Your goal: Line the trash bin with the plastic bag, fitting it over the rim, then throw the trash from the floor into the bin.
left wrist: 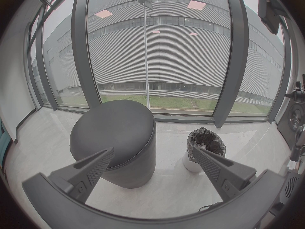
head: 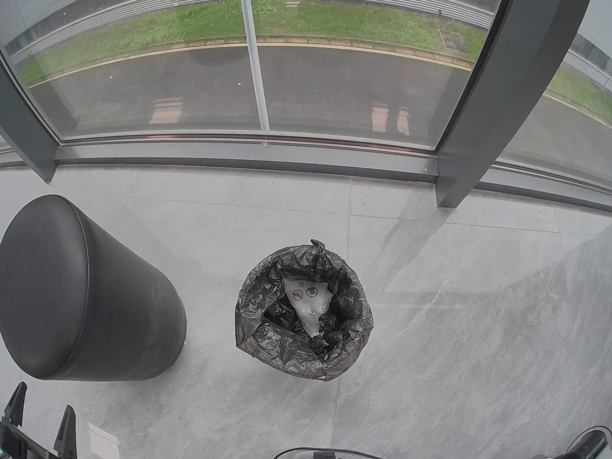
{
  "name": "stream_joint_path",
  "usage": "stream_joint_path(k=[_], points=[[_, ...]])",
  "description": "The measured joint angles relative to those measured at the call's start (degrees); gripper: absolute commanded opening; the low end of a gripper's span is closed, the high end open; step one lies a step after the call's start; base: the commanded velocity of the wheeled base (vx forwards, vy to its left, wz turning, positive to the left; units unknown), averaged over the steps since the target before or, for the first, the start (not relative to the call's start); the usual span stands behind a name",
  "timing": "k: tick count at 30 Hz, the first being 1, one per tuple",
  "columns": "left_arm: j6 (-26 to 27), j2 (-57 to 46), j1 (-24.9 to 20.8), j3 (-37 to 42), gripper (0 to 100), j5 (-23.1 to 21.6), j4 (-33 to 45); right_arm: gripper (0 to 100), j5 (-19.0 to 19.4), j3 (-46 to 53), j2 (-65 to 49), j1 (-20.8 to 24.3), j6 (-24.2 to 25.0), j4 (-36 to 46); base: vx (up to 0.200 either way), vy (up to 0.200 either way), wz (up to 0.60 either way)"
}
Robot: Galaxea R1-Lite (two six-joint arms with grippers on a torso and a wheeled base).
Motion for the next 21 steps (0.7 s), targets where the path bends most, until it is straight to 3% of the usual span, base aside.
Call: stream_joint_path(k=[5,9,13,21], points=[[0.0,0.0,0.0,0.0,100,0.0,0.0,100,0.3,3.4,-5.0,-6.5,0.8,-0.5,0.000,0.000,0.00],[0.0,0.0,0.0,0.0,100,0.0,0.0,100,2.5,9.0,-7.9,-7.4,1.6,-1.6,0.000,0.000,0.00],[0.1,0.0,0.0,0.0,100,0.0,0.0,100,7.7,14.0,-9.5,-7.1,4.3,0.5,0.000,0.000,0.00],[0.1,0.0,0.0,0.0,100,0.0,0.0,100,21.9,15.7,-10.6,-6.7,9.6,3.0,0.000,0.000,0.00]])
